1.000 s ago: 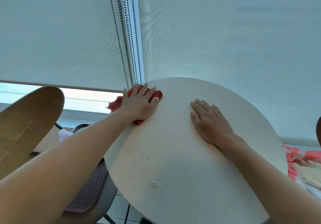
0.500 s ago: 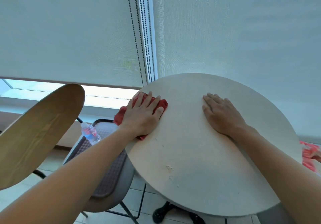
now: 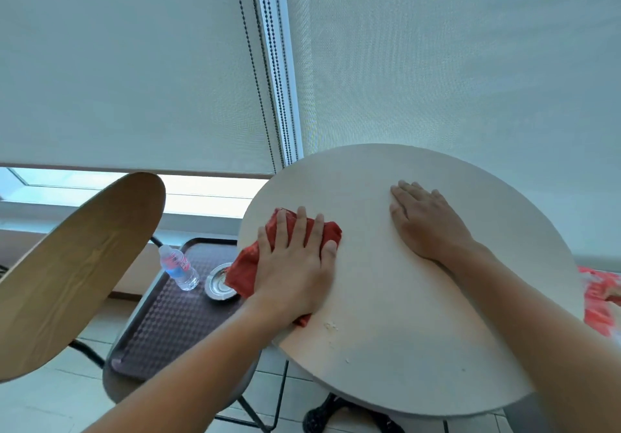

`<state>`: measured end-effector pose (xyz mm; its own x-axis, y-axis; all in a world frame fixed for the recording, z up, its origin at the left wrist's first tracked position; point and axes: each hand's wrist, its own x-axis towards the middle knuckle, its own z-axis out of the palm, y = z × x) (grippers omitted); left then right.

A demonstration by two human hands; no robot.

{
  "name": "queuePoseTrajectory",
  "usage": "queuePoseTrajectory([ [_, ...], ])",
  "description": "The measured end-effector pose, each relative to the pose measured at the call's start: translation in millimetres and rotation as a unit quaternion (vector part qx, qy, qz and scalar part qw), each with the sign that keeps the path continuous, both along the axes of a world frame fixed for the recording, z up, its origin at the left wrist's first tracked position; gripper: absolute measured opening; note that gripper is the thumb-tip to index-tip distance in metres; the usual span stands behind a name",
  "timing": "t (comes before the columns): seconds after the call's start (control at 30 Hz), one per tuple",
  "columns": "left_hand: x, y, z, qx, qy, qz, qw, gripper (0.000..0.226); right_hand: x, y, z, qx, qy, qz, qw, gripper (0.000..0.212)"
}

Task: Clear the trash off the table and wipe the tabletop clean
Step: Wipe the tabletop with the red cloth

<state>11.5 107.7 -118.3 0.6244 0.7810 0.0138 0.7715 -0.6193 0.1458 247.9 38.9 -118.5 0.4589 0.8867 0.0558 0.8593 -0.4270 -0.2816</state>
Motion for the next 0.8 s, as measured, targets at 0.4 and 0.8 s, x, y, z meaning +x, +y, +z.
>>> queuePoseTrajectory([
  [0.4, 49.8, -34.7, 8.0, -0.059, -0.011, 0.001, 0.998, 0.062, -0.9, 0.2, 4.3, 0.001, 0.015, -0.001, 1.000, 0.053],
  [0.8, -18.7, 91.2, 31.7, -0.126, -0.232, -0.087, 0.961, 0.041, -143.0, 10.7, 42.2, -0.020, 0.068, -0.005, 0.997, 0.069],
])
